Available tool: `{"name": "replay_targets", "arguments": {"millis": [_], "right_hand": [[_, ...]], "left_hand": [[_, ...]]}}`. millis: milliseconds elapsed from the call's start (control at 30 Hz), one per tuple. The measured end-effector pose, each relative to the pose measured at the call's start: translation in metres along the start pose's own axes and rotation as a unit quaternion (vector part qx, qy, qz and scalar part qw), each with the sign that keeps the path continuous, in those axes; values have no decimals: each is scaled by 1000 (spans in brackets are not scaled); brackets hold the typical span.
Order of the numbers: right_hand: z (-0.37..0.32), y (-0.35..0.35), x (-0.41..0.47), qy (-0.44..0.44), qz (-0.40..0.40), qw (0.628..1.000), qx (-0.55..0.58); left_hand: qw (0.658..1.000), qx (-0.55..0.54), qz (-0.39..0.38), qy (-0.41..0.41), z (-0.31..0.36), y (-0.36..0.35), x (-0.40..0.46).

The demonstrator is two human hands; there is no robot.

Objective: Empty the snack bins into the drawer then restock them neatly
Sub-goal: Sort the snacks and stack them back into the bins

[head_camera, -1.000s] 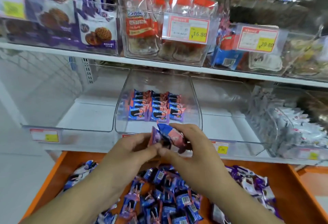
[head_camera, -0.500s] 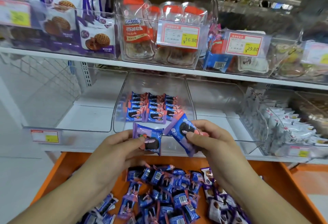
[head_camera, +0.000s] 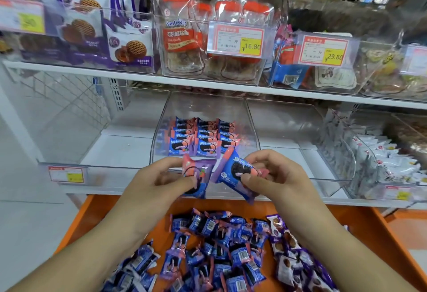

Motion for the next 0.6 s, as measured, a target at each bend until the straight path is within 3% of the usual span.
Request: {"name": "replay_targets", "arguments": {"millis": [133,233,500,600], "right_hand": [[0,-6,-1,12,-29,988,-149],[5,-13,-2,11,-31,966,-255],[-6,-23,-8,87,-15,944,-318],[-5,-27,-9,93,-12,947,-308]], "left_hand": [[1000,-16,-14,10,-1,-3,0],[994,100,-35,-27,4,-4,0],[973,188,-125,-42,8,-20,-7],[960,243,-119,-72,6,-23,-5]]}}
Point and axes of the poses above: each hand's wrist, its own x-axis towards the middle knuckle, its own y-axis out of the back of the hand, z = x × y, the point moved 7 cm from there along x, towards the middle knuckle
